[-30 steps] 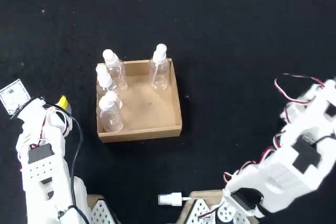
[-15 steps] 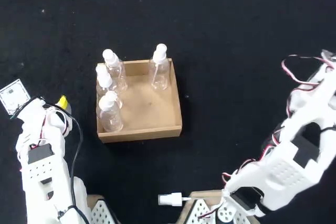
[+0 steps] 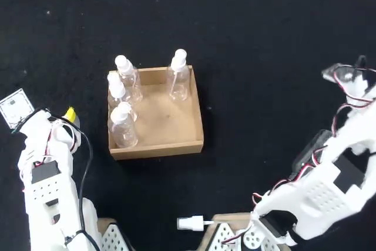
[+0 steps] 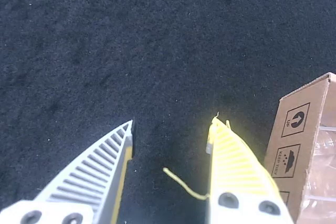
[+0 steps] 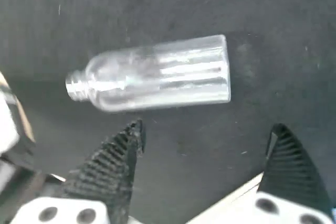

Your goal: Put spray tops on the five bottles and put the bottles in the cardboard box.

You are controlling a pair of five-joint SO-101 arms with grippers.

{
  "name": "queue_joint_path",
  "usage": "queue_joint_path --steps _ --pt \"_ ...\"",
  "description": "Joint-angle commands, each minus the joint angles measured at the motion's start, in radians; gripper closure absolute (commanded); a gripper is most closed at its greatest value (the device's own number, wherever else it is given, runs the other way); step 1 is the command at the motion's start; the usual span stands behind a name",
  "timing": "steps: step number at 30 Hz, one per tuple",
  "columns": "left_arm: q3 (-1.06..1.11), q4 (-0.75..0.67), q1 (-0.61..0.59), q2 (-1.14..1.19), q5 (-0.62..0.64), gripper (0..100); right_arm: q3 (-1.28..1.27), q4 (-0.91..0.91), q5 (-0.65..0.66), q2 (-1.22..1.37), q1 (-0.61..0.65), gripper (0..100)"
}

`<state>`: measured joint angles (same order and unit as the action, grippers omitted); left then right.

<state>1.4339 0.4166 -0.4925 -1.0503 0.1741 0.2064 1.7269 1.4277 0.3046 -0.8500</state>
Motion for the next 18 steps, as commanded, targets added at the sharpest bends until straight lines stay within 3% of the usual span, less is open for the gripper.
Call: queue_joint_path --steps 1,6,12,18 --pt "-0.007 -0.023 -0.007 -0.017 0.002 79 0.038 0.026 0.388 -0.016 -0.074 67.2" --pt "-0.007 -0.023 -0.005 -0.017 0.002 79 0.036 0.034 0.689 -0.016 -0.100 67.2" --pt "-0.007 -0.025 -0.005 -0.017 0.002 79 -0.025 0.034 0.710 -0.039 -0.052 67.2" --pt "-0.007 -0.025 -0.005 -0.017 0.002 79 -0.229 0.031 0.795 -0.265 -0.034 67.2"
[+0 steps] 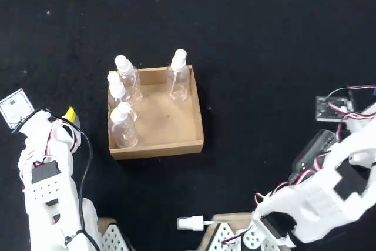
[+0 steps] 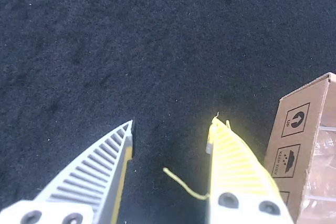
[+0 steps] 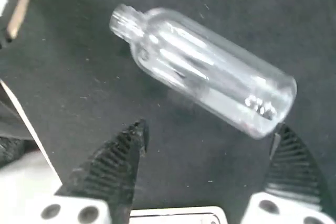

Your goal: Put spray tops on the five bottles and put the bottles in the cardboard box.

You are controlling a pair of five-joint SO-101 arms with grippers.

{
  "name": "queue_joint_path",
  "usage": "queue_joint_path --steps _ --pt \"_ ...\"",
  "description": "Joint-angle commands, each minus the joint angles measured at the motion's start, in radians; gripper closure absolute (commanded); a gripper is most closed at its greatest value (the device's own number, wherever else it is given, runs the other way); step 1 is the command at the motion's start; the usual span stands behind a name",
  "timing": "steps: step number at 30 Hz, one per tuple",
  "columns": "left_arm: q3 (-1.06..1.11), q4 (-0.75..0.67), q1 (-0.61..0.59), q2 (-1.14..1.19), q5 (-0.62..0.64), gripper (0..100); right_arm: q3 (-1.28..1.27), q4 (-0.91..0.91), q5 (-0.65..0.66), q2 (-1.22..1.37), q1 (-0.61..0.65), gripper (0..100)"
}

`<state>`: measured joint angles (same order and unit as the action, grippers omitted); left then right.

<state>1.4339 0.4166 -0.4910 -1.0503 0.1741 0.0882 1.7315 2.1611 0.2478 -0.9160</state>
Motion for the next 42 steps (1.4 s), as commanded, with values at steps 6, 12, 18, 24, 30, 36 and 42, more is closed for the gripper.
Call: queue_joint_path --steps 6,12,18,24,30,36,42 --pt "-0.007 -0.025 -0.008 -0.017 0.002 79 -0.354 -0.189 0.060 -0.397 0.041 67.0" --pt "-0.007 -0.025 -0.007 -0.017 0.002 79 -0.407 -0.226 0.061 -0.415 0.043 66.8" --pt "-0.007 -0.025 -0.008 -0.017 0.002 79 -0.461 -0.290 0.061 -0.417 0.043 56.7" --pt "-0.007 -0.025 -0.008 -0.017 0.002 79 -0.610 -0.439 0.061 -0.423 0.043 55.1" --pt "-0.007 -0.025 -0.007 -0.017 0.002 79 -0.720 -0.522 0.061 -0.423 0.097 55.1" --pt "-0.007 -0.025 -0.007 -0.017 0.002 79 -0.754 -0.535 0.055 -0.421 0.106 73.6" --pt "-0.007 -0.025 -0.007 -0.017 0.002 79 -0.750 -0.560 -0.110 -0.424 0.109 90.1"
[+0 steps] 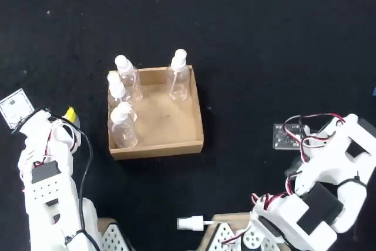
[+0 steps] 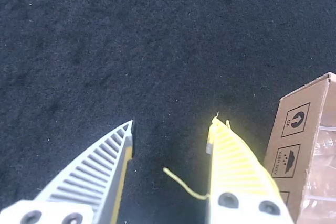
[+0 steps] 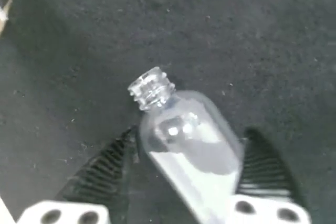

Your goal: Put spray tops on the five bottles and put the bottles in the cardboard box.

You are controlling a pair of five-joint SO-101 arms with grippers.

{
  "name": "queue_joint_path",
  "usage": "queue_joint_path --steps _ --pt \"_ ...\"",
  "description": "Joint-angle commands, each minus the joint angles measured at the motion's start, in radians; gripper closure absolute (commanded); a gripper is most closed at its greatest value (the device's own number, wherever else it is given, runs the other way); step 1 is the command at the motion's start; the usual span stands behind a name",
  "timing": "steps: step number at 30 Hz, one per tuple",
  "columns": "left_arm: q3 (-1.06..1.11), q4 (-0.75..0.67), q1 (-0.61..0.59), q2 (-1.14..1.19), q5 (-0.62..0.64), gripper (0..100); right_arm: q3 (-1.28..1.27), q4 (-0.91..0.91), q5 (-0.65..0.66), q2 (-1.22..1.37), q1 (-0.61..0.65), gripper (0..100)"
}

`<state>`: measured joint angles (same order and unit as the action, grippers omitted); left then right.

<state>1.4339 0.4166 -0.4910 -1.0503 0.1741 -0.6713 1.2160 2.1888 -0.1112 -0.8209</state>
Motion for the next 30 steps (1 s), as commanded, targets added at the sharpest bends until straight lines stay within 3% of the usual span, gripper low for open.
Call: queue_joint_path --steps 1,3,8,10,12,16,20,24,30 --pt "-0.007 -0.025 -0.007 -0.017 0.002 79 0.008 -0.063 -0.193 -0.065 0.017 90.4" --pt "-0.007 -0.025 -0.007 -0.017 0.002 79 0.004 -0.109 -0.350 -0.065 0.054 89.1" --pt "-0.007 -0.025 -0.007 -0.017 0.002 79 0.008 -0.149 -0.928 -0.064 0.138 78.1" --pt "-0.007 -0.025 -0.007 -0.017 0.002 79 0.008 -0.146 -1.085 -0.064 0.161 71.7" --pt "-0.007 -0.025 -0.007 -0.017 0.002 79 0.010 -0.144 -1.149 -0.065 0.178 66.5" --pt "-0.007 -0.025 -0.008 -0.017 0.002 79 0.027 -0.138 -1.157 -0.065 0.180 60.6" --pt "-0.007 -0.025 -0.007 -0.017 0.002 79 0.127 0.029 -1.119 -0.065 0.176 59.7" --pt "-0.007 -0.025 -0.010 -0.017 0.002 79 0.220 0.213 -0.905 -0.065 0.167 59.9" --pt "-0.007 -0.023 -0.012 -0.017 0.002 79 0.216 0.157 -0.635 -0.056 0.054 59.9"
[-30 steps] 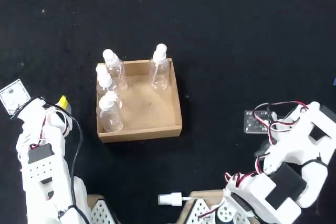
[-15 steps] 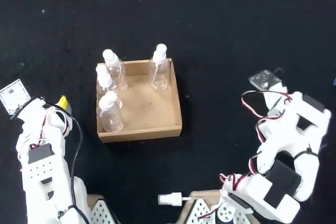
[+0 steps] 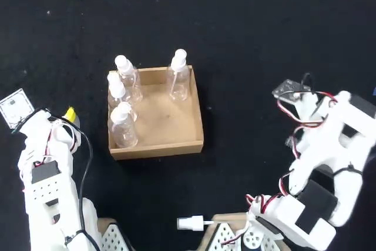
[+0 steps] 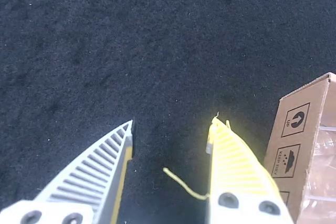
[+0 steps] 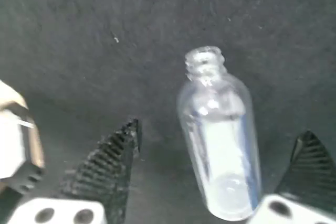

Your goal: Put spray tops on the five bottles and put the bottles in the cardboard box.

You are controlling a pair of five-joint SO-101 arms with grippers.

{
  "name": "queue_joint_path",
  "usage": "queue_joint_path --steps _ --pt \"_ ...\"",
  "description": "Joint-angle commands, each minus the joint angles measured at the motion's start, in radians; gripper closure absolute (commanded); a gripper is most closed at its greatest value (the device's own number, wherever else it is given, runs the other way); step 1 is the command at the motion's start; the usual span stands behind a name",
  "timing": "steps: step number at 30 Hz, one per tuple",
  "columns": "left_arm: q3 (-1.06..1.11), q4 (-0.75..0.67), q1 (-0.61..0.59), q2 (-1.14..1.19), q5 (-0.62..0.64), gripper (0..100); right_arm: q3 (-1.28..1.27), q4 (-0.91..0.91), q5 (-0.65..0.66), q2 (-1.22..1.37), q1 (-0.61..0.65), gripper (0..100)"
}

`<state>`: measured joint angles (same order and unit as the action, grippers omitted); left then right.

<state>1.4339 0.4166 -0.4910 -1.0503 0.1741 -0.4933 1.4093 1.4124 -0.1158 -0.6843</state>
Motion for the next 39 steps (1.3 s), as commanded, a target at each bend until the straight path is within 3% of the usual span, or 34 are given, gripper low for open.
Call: queue_joint_path --steps 1,11,14,16,21,25,30,34,39 --pt "-0.007 -0.023 -0.012 -0.017 0.002 79 0.019 -0.061 0.158 -0.051 -0.097 59.9" --pt "-0.007 -0.023 -0.007 -0.017 0.002 79 -0.282 -0.387 0.190 -0.058 -0.123 59.9" --pt "-0.007 -0.023 -0.007 -0.017 0.002 79 -0.289 -0.410 0.114 -0.061 -0.103 60.3" --pt "-0.007 -0.023 -0.007 -0.017 0.002 79 -0.259 -0.400 0.060 -0.061 -0.101 66.4" --pt "-0.007 -0.023 -0.008 -0.017 0.002 79 -0.171 -0.371 -0.117 -0.053 -0.081 99.4" --pt "-0.007 -0.023 -0.010 -0.017 0.002 79 -0.088 -0.371 -0.341 -0.051 -0.120 89.8" --pt "-0.007 -0.023 -0.010 -0.017 0.002 79 -0.071 -0.305 -0.612 -0.036 -0.221 92.3" --pt "-0.007 -0.023 -0.008 -0.017 0.002 79 -0.071 -0.295 -0.674 0.047 -0.235 88.5" --pt "-0.007 -0.021 -0.012 -0.017 0.002 79 0.018 -0.226 -0.666 0.128 -0.233 66.6"
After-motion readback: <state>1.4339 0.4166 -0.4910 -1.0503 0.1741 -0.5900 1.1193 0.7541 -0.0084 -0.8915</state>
